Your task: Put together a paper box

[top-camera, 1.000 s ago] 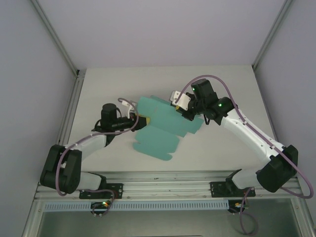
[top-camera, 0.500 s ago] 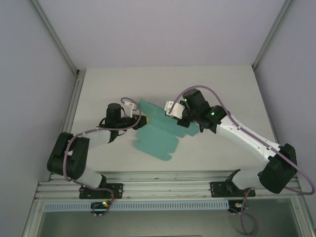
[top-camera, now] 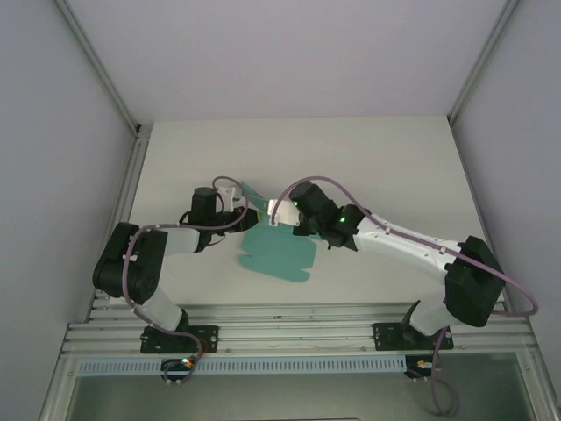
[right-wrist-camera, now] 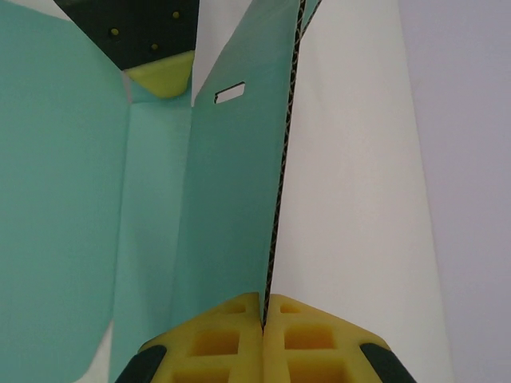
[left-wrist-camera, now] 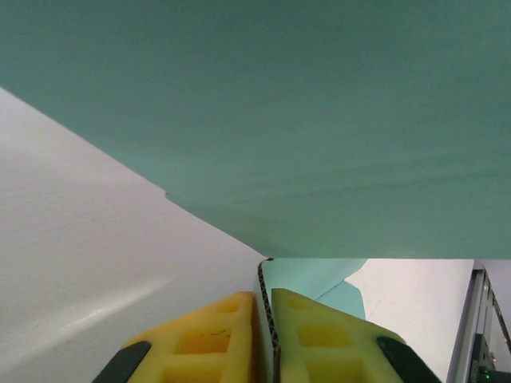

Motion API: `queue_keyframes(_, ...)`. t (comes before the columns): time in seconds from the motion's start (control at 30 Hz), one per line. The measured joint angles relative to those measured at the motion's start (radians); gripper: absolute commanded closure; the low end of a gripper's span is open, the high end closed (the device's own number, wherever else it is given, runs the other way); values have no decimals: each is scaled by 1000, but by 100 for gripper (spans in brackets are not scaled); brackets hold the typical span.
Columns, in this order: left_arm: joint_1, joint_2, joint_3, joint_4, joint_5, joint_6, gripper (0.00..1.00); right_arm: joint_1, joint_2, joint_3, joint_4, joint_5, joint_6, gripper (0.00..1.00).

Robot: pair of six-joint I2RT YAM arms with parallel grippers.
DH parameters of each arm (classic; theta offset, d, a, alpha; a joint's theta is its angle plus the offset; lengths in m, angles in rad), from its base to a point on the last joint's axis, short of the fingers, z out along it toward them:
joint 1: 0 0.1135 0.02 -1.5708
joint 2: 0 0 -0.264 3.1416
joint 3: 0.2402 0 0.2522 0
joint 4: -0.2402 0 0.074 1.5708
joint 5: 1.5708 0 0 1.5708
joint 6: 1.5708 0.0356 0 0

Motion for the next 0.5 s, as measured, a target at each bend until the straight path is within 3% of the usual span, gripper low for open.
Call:
queue_keyframes(0.03,0,0,-8,1,-7,-5,82,14,14,-13,34,34,-10,100)
queue_keyframes(0.1,0,1,-29,4,-10,-13,61,25,48,-27,89,85,-30,100)
queue_keyframes(0.33,40,-52,-119,-4,-12,-48,36,8,155,-36,166,142,-84,100)
queue_keyframes(0.43,68,-171,-140,-105,-73,-50,29,-12,155,-40,182,142,-100,100)
queue_keyframes(0.5,70,-278,-131,-213,-135,-32,17,-20,155,-45,206,147,-117,100)
